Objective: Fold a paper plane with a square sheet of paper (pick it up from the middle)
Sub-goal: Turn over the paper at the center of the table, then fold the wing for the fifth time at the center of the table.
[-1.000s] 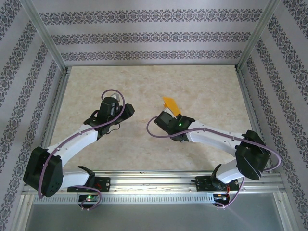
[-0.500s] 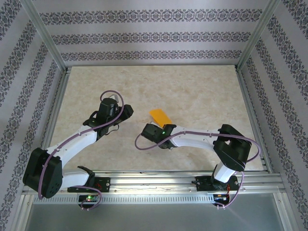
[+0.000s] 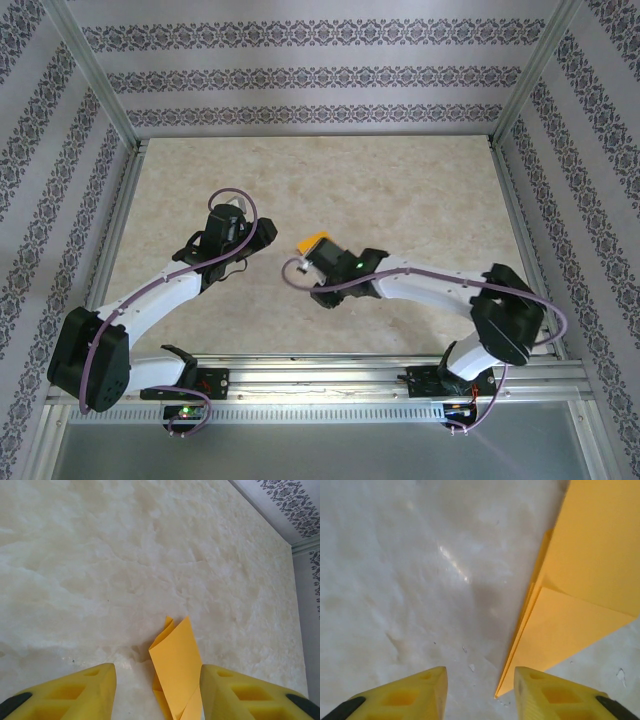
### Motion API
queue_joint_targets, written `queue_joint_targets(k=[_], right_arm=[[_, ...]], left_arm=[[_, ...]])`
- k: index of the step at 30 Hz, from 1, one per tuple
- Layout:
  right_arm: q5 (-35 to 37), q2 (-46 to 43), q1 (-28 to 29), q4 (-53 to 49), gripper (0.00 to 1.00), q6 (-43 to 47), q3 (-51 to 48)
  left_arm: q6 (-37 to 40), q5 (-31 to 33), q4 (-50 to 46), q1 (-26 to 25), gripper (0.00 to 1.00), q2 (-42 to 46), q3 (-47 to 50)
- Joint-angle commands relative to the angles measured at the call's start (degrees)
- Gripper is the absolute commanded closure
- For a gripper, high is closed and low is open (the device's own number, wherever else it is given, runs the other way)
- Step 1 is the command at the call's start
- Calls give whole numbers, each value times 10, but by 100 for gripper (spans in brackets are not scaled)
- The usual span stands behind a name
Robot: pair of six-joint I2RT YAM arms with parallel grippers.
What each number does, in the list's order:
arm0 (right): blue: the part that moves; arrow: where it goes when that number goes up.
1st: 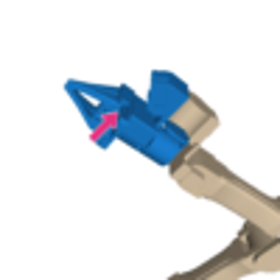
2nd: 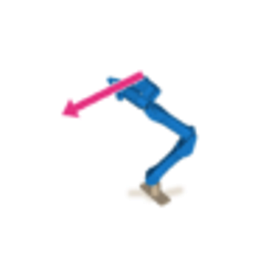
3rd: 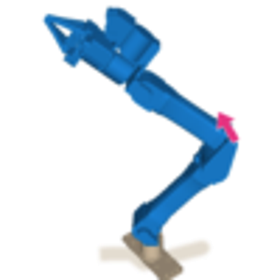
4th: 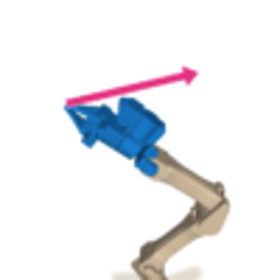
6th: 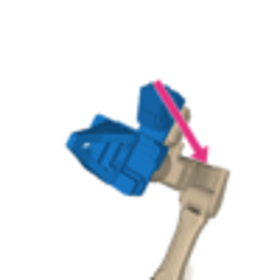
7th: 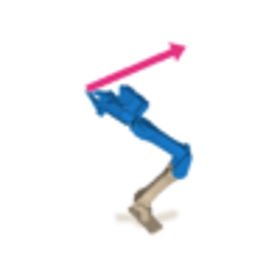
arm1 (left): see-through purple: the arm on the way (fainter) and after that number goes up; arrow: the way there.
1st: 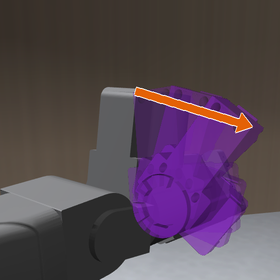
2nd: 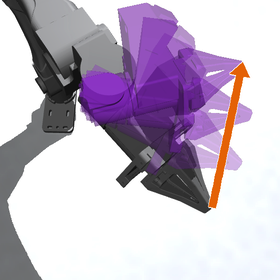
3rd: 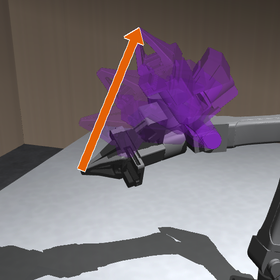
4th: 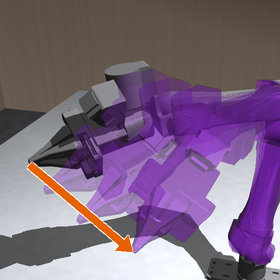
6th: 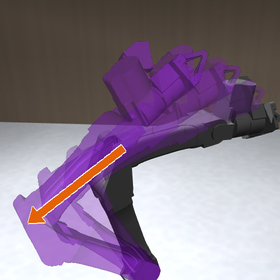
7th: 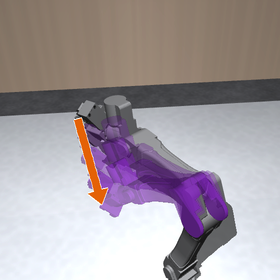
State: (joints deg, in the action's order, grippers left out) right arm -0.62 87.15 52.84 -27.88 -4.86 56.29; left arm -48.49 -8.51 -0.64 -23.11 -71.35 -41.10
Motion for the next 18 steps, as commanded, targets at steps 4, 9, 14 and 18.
queue_joint_targets(k=[4,9,14,18], right_arm=[[-324,-19,-189,179,73,-244,-91],[-424,58,-234,240,88,-324,-90],[-415,103,-233,246,88,-335,-81],[-409,137,-230,259,87,-356,-84]], left_arm=[[-11,-43,26,10,59,-28,-8],[-20,-110,32,11,71,-79,-26],[-30,-141,52,10,76,-99,-25],[-32,-167,64,10,78,-120,-32]])
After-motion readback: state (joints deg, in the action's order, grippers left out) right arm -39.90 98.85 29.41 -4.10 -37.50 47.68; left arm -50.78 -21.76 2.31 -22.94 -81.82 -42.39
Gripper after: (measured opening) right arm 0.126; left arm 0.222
